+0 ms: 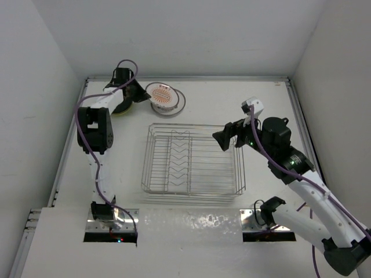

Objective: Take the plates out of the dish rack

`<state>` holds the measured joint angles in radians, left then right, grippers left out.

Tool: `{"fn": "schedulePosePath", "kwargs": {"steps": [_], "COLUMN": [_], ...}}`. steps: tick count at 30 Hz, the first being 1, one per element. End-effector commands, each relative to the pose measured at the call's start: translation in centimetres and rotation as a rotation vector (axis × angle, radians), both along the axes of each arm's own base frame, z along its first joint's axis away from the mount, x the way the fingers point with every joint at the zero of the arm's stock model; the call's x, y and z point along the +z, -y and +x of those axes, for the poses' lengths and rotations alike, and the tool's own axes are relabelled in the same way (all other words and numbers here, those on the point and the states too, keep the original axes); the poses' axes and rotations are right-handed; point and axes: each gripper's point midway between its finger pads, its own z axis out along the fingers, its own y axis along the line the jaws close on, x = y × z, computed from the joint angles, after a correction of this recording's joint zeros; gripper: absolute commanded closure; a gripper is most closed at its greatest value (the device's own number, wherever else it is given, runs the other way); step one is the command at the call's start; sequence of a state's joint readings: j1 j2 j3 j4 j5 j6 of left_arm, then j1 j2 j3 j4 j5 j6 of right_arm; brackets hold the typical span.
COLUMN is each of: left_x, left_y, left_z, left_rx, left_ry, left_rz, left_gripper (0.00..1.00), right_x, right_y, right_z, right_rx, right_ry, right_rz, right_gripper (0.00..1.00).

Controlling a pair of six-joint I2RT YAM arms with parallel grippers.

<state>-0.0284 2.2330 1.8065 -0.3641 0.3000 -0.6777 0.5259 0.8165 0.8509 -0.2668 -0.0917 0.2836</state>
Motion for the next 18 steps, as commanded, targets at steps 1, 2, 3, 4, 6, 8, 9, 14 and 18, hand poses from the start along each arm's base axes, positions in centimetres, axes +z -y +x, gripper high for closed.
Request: {"fn": "schedulePosePath", "kwargs": {"steps": [1, 2, 3, 4, 6, 8, 9, 14, 18], "left_x": [3.5, 3.2, 3.2, 3.1, 3.4, 3.9, 3.7, 4.5, 4.7], "left_y": [2.6, 2.9, 3.0, 3.0, 2.8, 2.6, 2.5, 2.2, 0.8], "left_z": [0.0, -0.2, -0.2, -0.4, -0.5, -0.5, -0.8, -1.4, -1.9], "left_rx": [-0.053, -0.057, -0.057, -0.056, -0.047, -0.035, -0.031, -0.012, 0.022], "left_ry": [0.093, 0.084, 0.084, 0.076, 0.073, 0.076, 0.058, 0.03, 0.003], "left_rz": [-0.007, -0.005, -0.002, 0.0, 0.014, 0.038, 0.05, 0.128, 0.211], "left_gripper": [0.94, 0.91, 0.89, 0.85, 0.67, 0.46, 0.39, 0.06, 0.0], "right_x": [0.1, 0.0, 0.1, 0.0, 0.1, 0.2, 0.2, 0.2, 0.1], "right_y": [-0.2, -0.2, -0.2, -0.3, -0.2, -0.3, -0.3, -0.3, 0.0], "right_z": [0.5, 0.5, 0.4, 0.4, 0.5, 0.4, 0.4, 0.5, 0.5], "right_rx": [0.005, 0.006, 0.007, 0.009, 0.008, 0.012, 0.011, 0.009, -0.002], "right_ry": [0.011, 0.008, 0.008, 0.008, 0.008, 0.008, 0.009, 0.005, 0.005], "right_rz": [-0.005, -0.006, -0.004, -0.006, -0.008, -0.009, -0.007, -0.007, -0.018], "right_gripper": [0.01, 0.01, 0.01, 0.01, 0.01, 0.01, 0.01, 0.01, 0.01]}}
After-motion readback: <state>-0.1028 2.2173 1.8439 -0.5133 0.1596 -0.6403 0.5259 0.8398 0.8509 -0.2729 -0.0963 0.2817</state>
